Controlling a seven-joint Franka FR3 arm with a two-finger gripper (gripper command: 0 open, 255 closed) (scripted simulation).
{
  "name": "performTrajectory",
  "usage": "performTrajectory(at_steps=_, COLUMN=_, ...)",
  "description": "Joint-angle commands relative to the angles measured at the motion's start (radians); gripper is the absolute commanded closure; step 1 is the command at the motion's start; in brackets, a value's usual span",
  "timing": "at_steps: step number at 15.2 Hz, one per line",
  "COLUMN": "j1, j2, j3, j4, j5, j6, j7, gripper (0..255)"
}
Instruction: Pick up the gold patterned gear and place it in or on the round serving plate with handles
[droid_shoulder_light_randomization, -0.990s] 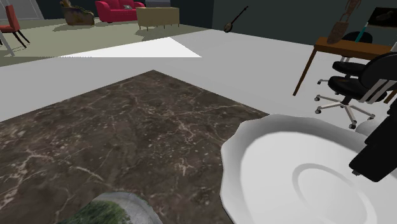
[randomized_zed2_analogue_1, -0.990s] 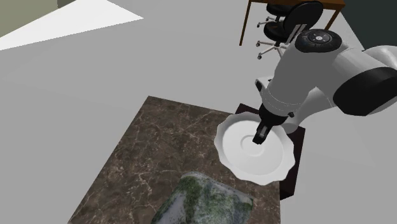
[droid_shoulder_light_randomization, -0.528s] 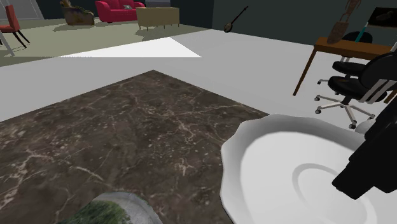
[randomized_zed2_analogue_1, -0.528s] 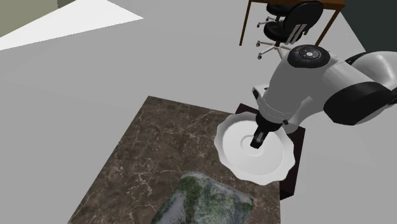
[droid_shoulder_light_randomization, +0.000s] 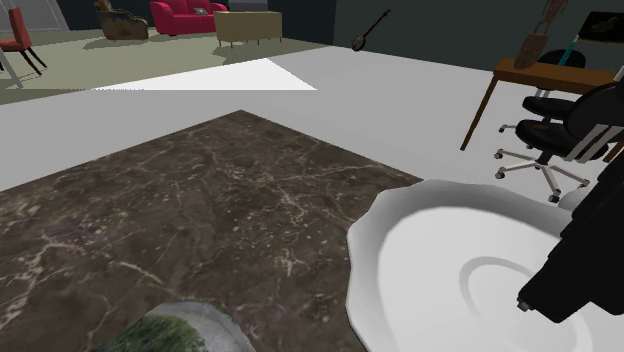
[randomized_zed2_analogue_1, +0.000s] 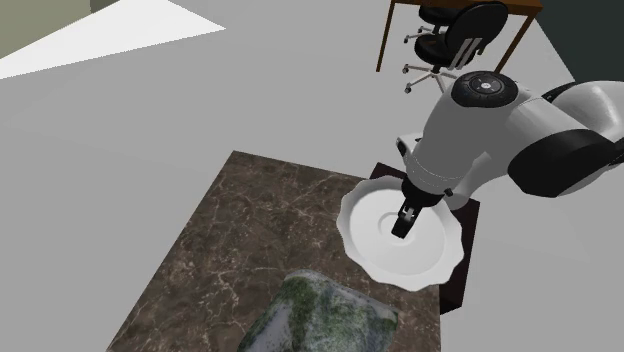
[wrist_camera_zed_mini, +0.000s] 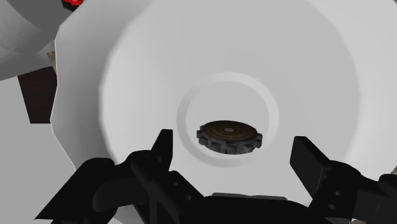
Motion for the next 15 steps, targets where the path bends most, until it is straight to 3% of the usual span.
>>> performTrajectory(at_steps=1, j1=0.0, j2=0.0, j3=0.0, j4=0.0, j5=0.0, j6=0.0, j7=0.0, gripper=0)
performTrajectory(at_steps=3, j1=0.0, j2=0.0, j3=0.0, j4=0.0, j5=0.0, j6=0.0, j7=0.0, gripper=0)
performTrajectory(at_steps=7, j1=-0.021, j2=0.066, j3=-0.02, j4=0.168, j5=-0.029, j6=-0.103, j7=0.02, gripper=0)
performTrajectory(at_steps=15, j1=-0.021, j2=0.066, j3=-0.02, j4=0.168, j5=-0.029, j6=-0.103, j7=0.02, gripper=0)
